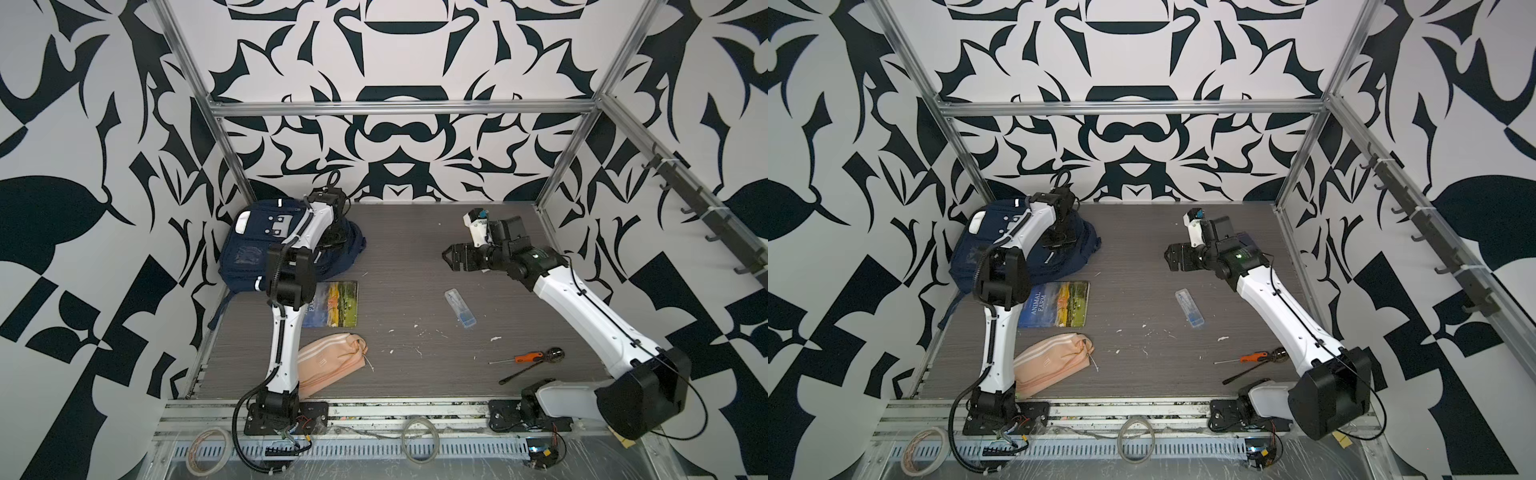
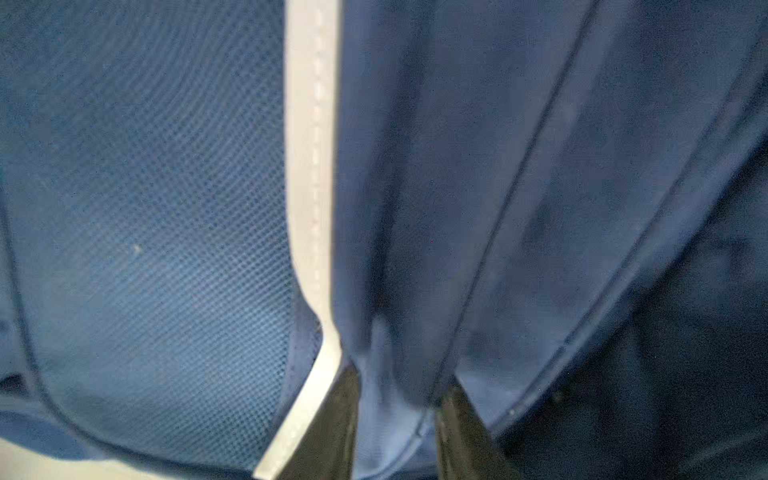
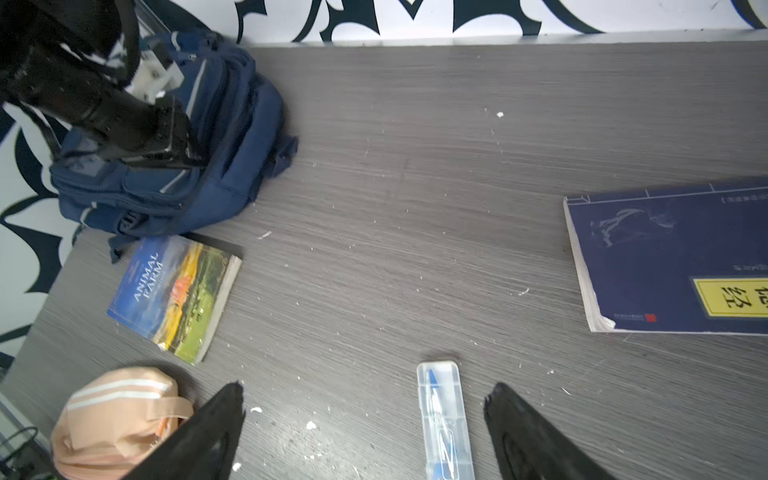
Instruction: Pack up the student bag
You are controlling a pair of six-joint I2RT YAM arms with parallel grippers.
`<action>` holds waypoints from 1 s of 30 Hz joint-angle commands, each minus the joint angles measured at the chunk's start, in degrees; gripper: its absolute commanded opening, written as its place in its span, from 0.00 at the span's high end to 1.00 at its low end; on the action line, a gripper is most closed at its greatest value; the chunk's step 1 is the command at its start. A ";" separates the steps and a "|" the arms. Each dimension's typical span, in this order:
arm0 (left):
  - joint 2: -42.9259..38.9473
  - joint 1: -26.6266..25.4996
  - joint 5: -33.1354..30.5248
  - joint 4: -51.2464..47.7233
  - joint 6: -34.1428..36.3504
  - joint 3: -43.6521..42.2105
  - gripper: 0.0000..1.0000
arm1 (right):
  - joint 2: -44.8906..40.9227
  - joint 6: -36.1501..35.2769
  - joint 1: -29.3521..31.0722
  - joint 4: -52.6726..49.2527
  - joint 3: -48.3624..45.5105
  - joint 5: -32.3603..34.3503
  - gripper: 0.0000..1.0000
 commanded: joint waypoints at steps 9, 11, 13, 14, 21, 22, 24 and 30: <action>-6.11 0.67 18.21 10.75 13.05 -2.95 1.00 | 7.61 16.32 1.65 -0.50 9.92 5.59 0.08; -7.78 -0.48 19.28 12.04 16.13 -2.37 1.00 | 8.59 19.99 1.67 0.57 10.89 5.56 0.06; -9.09 -1.86 19.75 11.19 18.31 -0.04 1.00 | 9.34 23.19 1.63 3.43 11.04 4.10 0.05; -10.32 -2.11 21.18 11.42 17.55 -0.08 1.00 | 10.02 25.05 1.64 5.21 11.13 3.03 0.04; -18.05 -11.56 25.42 12.81 23.11 -0.75 1.00 | 21.47 30.45 -1.17 4.54 25.75 -10.87 0.00; -19.12 -12.79 25.72 13.88 23.38 -2.14 1.00 | 22.60 29.36 -1.27 3.09 28.00 -11.11 0.00; -20.82 -15.30 24.79 15.78 24.18 -4.97 1.00 | 25.00 28.18 -2.02 1.75 30.31 -12.40 0.00; -20.60 -18.92 24.34 14.58 23.35 -4.62 1.00 | 28.58 29.01 -4.97 4.38 27.70 -18.97 0.00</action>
